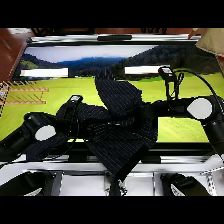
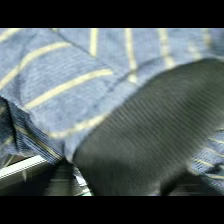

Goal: Fold the shirts.

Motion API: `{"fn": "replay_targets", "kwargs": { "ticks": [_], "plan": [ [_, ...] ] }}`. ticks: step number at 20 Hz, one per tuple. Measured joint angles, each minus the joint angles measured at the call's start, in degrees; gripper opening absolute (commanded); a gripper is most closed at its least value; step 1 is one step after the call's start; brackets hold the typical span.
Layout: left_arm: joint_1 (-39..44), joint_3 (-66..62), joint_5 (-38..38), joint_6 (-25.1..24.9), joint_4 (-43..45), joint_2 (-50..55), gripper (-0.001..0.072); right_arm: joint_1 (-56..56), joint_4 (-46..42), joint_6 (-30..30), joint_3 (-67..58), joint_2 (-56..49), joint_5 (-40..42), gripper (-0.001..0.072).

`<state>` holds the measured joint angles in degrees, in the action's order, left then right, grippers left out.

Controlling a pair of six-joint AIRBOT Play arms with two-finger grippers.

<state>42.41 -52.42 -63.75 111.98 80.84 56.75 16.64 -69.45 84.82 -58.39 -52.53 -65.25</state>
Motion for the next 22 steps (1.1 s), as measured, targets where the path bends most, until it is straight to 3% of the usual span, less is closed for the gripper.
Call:
{"fn": "replay_targets", "kwargs": {
  "ticks": [7,17,18,19,20,22],
  "plan": [
    [-0.5,-1.3,3.7,-0.6,1.7,2.6,0.0058,0.0,0.0,0.0,2.7,0.0,-10.3,0.0580],
    [-0.6,-4.4,4.8,-0.8,2.1,2.8,0.0058,1.8,8.3,-1.4,12.5,-0.5,-4.7,0.0575],
    [-0.6,-4.5,4.9,-0.8,2.1,2.8,0.0058,3.3,8.5,-1.5,12.7,-1.2,-3.4,0.0427],
    [-0.6,-4.6,4.9,-0.8,2.1,2.8,0.0058,5.1,7.9,-1.3,12.9,-2.4,-1.9,0.0173],
    [-0.7,-4.6,5.0,-0.8,2.1,2.8,0.0057,7.2,6.2,0.1,13.0,-3.8,-0.5,0.0113],
    [-1.2,-5.1,5.0,-0.8,2.1,2.8,0.0057,10.1,1.7,3.8,12.5,-6.4,1.4,0.0113]
  ]
}}
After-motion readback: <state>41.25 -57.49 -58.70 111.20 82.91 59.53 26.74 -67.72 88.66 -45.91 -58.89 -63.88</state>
